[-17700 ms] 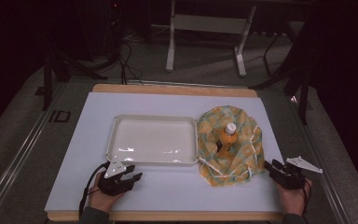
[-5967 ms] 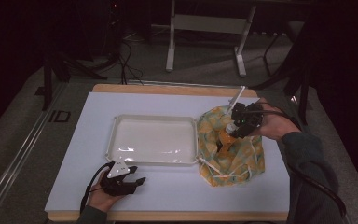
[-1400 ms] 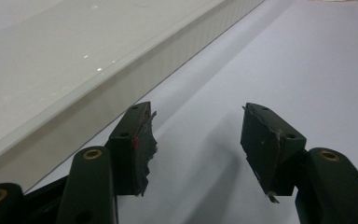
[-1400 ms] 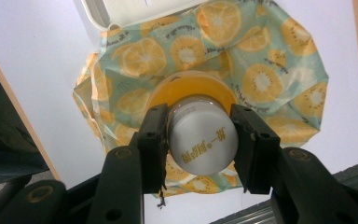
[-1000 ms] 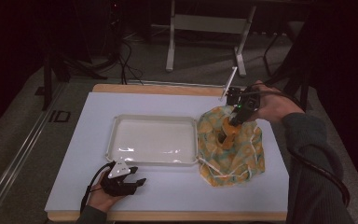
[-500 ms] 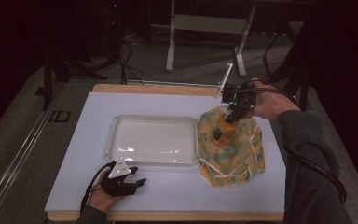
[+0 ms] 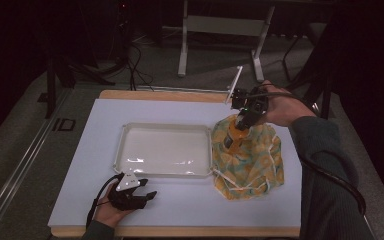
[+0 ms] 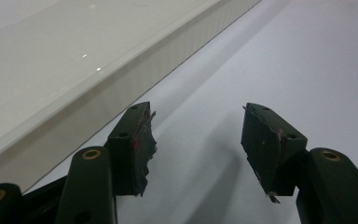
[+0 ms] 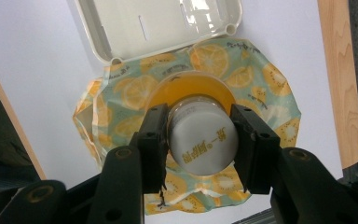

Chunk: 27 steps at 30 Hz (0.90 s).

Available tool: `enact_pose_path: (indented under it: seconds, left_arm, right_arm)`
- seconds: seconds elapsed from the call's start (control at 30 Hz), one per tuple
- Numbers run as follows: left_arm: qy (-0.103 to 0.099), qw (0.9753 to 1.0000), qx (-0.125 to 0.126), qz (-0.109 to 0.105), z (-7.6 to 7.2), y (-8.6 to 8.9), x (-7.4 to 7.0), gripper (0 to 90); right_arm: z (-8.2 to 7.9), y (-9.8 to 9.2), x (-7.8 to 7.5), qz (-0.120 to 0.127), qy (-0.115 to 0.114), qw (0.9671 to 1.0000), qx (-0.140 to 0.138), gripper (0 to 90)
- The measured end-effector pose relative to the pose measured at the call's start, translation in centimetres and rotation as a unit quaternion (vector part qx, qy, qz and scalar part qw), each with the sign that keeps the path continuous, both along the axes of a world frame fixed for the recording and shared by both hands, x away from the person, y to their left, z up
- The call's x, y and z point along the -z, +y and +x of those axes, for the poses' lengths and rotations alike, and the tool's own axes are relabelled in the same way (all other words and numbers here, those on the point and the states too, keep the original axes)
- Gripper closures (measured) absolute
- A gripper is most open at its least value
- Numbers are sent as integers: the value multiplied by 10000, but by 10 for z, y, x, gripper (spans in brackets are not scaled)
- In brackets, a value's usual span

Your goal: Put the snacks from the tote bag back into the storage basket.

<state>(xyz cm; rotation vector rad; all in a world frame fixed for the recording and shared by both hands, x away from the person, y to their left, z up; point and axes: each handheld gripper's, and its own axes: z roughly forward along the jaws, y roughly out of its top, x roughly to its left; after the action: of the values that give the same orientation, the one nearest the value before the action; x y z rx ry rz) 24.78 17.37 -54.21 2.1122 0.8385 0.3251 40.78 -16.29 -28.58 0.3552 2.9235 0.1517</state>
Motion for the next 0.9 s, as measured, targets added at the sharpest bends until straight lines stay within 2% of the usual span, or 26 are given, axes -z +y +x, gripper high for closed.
enact_pose_path:
  seconds: [0.47,0.9]
  left_arm:
    - [7,10000,-4,-15,0,0,0,432]
    - [-22,10000,-8,-32,0,1,0,432]
  right_arm:
    - [-1,14,-3,134,-48,9998,-114,589]
    - [-2,29,-2,87,-64,9996,-252,589]
